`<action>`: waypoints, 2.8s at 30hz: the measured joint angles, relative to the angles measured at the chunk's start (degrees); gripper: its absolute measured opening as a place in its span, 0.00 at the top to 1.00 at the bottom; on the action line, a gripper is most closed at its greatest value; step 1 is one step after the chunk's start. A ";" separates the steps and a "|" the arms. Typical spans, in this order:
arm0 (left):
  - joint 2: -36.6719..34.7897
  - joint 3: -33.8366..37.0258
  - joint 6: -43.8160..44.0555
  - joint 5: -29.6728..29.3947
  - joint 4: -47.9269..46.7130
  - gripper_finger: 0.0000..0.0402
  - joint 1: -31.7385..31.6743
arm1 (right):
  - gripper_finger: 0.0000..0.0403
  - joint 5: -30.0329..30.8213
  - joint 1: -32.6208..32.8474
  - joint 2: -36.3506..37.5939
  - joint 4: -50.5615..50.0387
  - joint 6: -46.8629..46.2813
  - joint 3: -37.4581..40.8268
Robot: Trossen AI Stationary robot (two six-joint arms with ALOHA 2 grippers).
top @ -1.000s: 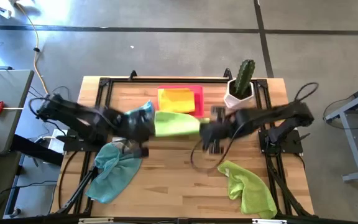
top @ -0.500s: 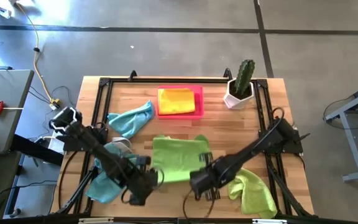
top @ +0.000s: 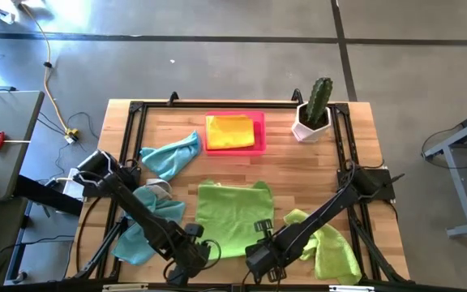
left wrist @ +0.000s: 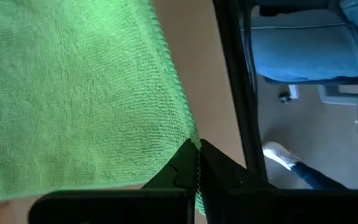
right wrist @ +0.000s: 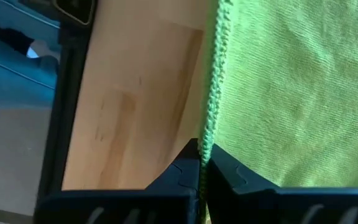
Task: Fold microfiber towels
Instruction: Fold the green microfiber cloth
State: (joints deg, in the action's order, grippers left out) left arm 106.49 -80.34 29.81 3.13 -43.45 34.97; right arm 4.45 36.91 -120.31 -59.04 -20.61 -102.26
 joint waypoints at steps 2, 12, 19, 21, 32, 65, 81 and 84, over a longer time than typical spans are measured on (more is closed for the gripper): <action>0.23 0.04 -0.04 1.08 -0.10 1.00 -0.35 | 1.00 0.60 0.10 -0.09 0.59 0.56 0.02; 0.12 0.04 -2.41 5.60 3.15 1.00 -2.30 | 1.00 -4.67 -0.83 6.00 21.81 -1.47 17.42; -0.85 0.00 -5.05 11.11 5.32 1.00 -4.68 | 1.00 -0.10 -1.82 16.38 25.45 -0.88 25.78; -2.45 0.00 -4.74 10.61 2.46 1.00 -6.85 | 1.00 0.69 -3.22 19.06 19.40 1.85 24.19; -22.58 -0.51 -11.19 -6.15 -14.14 1.00 -20.80 | 1.00 13.56 -16.13 28.36 -3.70 15.62 11.38; -31.90 -10.80 -35.98 -24.84 -15.12 1.00 -37.99 | 1.00 25.01 -35.17 28.81 -12.09 31.13 -5.35; -16.98 -6.05 -7.43 -9.45 -17.76 1.00 -14.84 | 1.00 -4.67 -17.00 28.77 -0.70 3.97 17.49; -12.65 -6.03 -6.55 -9.70 -15.66 1.00 -11.66 | 1.00 -5.13 -14.24 28.77 6.42 0.96 22.28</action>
State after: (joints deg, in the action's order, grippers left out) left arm 93.84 -86.37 23.27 -6.57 -59.11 23.30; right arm -0.69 22.67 -91.55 -52.62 -19.65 -79.98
